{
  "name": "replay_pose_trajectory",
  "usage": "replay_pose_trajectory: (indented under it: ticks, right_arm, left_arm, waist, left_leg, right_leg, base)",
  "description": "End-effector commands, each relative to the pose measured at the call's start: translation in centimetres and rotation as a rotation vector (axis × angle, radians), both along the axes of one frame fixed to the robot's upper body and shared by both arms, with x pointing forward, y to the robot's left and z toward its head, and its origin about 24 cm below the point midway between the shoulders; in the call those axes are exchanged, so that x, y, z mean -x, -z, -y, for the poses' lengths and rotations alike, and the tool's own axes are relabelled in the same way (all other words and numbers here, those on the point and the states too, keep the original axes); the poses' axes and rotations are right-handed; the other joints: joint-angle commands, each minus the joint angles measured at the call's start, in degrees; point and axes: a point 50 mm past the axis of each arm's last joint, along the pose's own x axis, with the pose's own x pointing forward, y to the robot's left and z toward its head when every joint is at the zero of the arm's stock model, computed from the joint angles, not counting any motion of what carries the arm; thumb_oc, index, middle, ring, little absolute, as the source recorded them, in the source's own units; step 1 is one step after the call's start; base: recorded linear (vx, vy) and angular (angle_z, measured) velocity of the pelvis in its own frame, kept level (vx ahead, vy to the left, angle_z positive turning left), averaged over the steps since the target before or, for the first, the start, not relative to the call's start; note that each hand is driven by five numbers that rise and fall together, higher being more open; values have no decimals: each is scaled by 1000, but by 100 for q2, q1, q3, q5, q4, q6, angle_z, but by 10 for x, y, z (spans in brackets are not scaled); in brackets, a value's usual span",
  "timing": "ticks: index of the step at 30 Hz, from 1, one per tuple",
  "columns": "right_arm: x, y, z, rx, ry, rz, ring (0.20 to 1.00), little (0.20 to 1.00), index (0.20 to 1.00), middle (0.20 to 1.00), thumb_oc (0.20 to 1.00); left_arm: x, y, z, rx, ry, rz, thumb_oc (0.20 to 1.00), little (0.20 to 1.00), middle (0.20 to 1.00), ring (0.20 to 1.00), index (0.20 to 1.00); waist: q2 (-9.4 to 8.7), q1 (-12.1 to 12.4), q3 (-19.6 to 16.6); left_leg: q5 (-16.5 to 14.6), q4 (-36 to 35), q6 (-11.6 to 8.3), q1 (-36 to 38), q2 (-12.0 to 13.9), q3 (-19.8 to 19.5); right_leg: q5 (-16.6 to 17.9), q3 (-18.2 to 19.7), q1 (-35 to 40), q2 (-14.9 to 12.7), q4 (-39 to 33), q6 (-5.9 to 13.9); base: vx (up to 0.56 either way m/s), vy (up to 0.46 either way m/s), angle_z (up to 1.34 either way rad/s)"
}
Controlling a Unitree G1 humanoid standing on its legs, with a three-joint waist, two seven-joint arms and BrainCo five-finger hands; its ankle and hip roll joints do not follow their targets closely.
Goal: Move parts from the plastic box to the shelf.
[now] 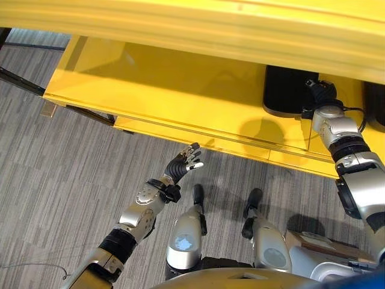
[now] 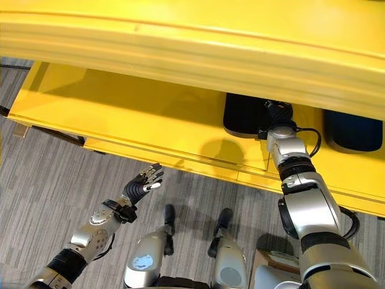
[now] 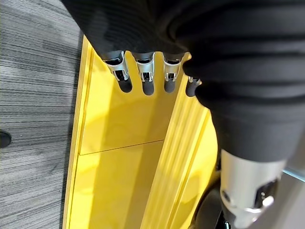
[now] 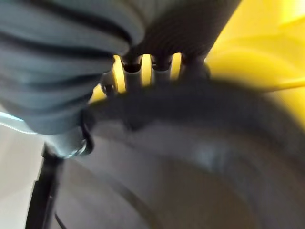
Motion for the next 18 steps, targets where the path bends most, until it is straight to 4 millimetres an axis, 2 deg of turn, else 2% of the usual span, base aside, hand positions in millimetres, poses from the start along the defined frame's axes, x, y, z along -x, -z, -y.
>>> replay_pose_trajectory:
  ticks: [1, 10, 18]
  right_arm:
    - [1, -5, 7, -1, 64, 22, 1000, 1000, 1000, 1000, 1000]
    - [0, 2, -10, -250, 33, 66, 1000, 1000, 1000, 1000, 1000]
    - [2, 9, -13, -305, 51, 77, 1000, 1000, 1000, 1000, 1000]
  left_arm:
    - [10, -6, 20, 102, 65, 17, 1000, 1000, 1000, 1000, 1000]
    - [16, 5, 18, 95, 58, -11, 1000, 1000, 1000, 1000, 1000]
    - [21, 9, 17, 95, 47, -18, 1000, 1000, 1000, 1000, 1000]
  waist:
    - [152, 72, -141]
    - [118, -4, -244]
    - [90, -49, -348]
  left_leg:
    - [292, 81, -222, -33, 379, 201]
    - [259, 102, -224, 94, 391, 265]
    - [232, 99, -206, 202, 374, 296]
  right_leg:
    - [-585, 37, -96, -427, 1101, 363]
    - [-575, 120, 4, -421, 1063, 368]
    - [-553, 178, 112, -422, 1008, 381]
  base:
    - [0, 0, 0]
    - [20, 5, 0]
    - [21, 10, -1]
